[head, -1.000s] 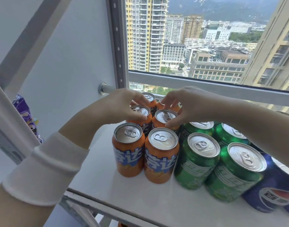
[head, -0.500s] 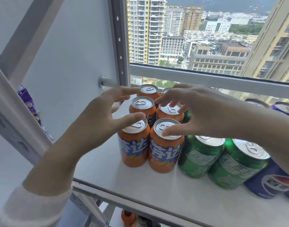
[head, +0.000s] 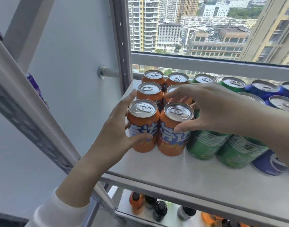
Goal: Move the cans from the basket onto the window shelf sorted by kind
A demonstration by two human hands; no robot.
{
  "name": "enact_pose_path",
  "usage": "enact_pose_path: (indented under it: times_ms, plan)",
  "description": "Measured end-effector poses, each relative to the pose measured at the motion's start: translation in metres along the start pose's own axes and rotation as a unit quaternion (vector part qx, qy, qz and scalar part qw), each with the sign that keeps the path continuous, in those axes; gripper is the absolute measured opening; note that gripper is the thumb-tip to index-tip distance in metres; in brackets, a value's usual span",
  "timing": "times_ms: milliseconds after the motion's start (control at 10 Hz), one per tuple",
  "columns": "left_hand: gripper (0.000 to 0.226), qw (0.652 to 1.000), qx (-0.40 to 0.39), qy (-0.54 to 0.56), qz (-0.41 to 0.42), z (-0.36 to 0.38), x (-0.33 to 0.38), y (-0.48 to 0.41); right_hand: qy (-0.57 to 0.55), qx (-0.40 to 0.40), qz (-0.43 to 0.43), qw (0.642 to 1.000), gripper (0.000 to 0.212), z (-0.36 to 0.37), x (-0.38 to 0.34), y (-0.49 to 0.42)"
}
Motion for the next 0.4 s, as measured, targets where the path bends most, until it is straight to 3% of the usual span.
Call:
enact_pose_path:
  times_ms: [300, 400]
  plan:
    - [0.092, 0.999, 0.012, 0.050, -0.014, 0.006, -0.009, 0.006, -0.023, 0.049, 0.017, 0.998, 0.074, 0.000, -0.001, 0.012]
    - [0.094, 0.995, 0.080, 0.064, -0.016, 0.008, -0.006, 0.023, -0.033, 0.172, 0.025, 0.984, 0.069, -0.004, -0.011, 0.036]
Point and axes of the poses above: each hand's wrist, its own y-axis away from the middle knuckle, its own z-axis out of the palm, x = y × z, the point moved 6 cm from there along -y, towards the middle knuckle, and after that the axes turned 4 degrees about y, right-handed, at the moved point
